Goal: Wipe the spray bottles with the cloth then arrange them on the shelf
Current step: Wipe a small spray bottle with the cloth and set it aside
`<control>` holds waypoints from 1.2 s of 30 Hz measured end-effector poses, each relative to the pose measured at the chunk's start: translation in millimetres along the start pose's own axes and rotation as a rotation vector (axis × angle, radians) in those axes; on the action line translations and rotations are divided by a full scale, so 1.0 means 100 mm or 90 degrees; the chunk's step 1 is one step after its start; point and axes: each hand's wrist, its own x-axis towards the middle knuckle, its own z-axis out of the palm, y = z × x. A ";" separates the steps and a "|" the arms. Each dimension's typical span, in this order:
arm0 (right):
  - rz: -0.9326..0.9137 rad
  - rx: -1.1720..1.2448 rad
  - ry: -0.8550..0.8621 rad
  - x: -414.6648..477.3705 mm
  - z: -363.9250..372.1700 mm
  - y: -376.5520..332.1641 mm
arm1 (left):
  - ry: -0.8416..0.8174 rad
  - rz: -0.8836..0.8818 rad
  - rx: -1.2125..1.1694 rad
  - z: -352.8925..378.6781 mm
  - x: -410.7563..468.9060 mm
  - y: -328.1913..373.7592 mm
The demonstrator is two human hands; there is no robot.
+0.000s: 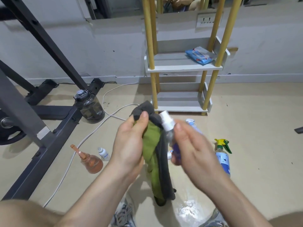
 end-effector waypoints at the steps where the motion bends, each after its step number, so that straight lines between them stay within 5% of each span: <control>1: 0.025 -0.002 -0.028 -0.02 0.06 0.00 | -0.052 -0.043 -0.065 0.04 -0.03 0.02; 5: 0.136 0.145 -0.010 0.05 -0.03 -0.06 | -0.259 -0.128 -0.101 -0.07 -0.01 0.11; 10: 0.213 0.186 -0.165 0.07 -0.23 -0.11 | -0.290 0.174 0.478 -0.23 0.02 0.20; 14: 0.261 0.151 -0.259 0.06 -0.33 -0.10 | -0.412 0.269 0.724 -0.26 0.00 0.25; 21: 0.246 0.073 -0.375 0.01 -0.32 -0.23 | -0.262 0.479 0.898 -0.22 -0.01 0.11; 24: 0.119 -0.296 -0.314 -0.05 -0.31 -0.33 | -0.172 0.367 0.959 -0.16 -0.06 0.04; 29: -0.190 -0.767 -0.219 -0.17 -0.14 -0.30 | -0.113 -0.009 0.893 -0.09 0.03 0.06; 32: -0.155 -0.610 -0.192 -0.17 -0.16 -0.22 | -0.146 0.018 0.897 -0.13 0.01 0.03; 36: 0.221 0.088 -0.250 -0.05 -0.32 -0.09 | -0.199 0.387 0.787 -0.19 -0.02 -0.06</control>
